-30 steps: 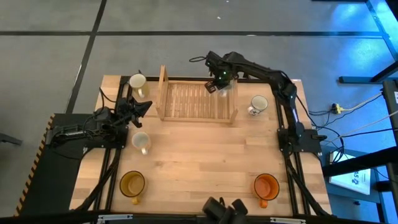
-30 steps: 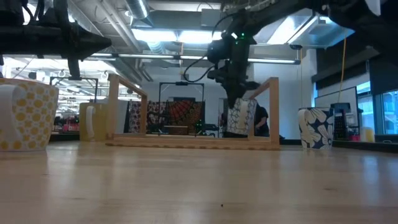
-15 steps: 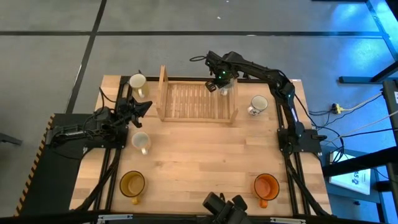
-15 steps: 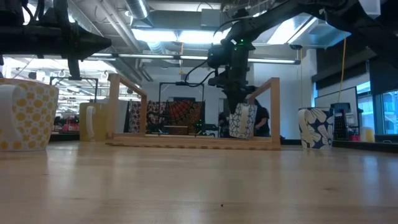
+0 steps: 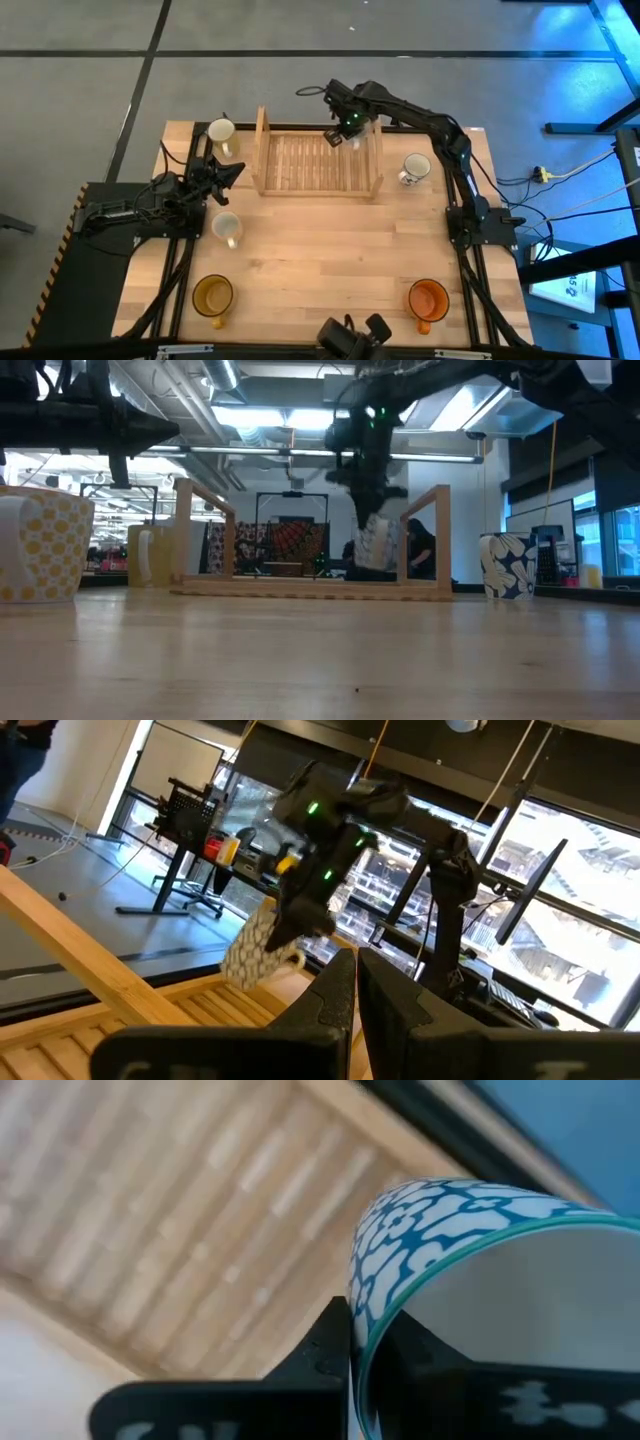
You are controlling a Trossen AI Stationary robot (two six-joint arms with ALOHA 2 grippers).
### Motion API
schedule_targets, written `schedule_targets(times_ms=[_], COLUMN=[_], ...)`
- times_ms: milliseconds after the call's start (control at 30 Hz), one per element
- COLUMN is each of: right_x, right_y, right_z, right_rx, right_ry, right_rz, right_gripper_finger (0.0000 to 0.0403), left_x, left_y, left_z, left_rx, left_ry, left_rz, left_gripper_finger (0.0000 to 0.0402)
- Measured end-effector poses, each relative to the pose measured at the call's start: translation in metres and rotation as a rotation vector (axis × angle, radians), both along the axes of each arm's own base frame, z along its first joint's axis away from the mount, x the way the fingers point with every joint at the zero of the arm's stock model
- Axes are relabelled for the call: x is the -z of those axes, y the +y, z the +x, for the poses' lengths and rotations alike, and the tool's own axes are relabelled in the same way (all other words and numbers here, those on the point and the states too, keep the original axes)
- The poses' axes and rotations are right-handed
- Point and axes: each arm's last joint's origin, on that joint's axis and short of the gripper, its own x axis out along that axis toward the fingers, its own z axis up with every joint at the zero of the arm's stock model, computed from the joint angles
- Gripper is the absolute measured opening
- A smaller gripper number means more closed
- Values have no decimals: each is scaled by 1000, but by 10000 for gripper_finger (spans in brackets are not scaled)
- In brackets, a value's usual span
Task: Place coffee mugs
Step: Put the bottom blue mug on the shelf
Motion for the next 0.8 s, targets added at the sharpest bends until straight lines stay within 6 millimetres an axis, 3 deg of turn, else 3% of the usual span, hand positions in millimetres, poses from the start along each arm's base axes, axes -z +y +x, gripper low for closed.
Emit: schedule_targets(times_ms=[167, 300, 567, 800], right_x=[-12, 9, 32, 32], right_y=[8, 6, -1, -14], right_z=[16, 22, 20, 9], right_rx=[-30, -25, -2, 38], right_ry=[-105, -67, 45, 68], right_rz=[-36, 23, 46, 54], right_gripper_finger=[3, 2, 2, 3], left_x=[0, 0, 0, 0], left_y=[0, 0, 0, 0], left_z=[0, 0, 0, 0], left_rx=[0, 0, 2, 1], left_ry=[0, 0, -2, -1], left_rz=[0, -1, -4, -3], left_gripper_finger=[9, 9, 9, 9])
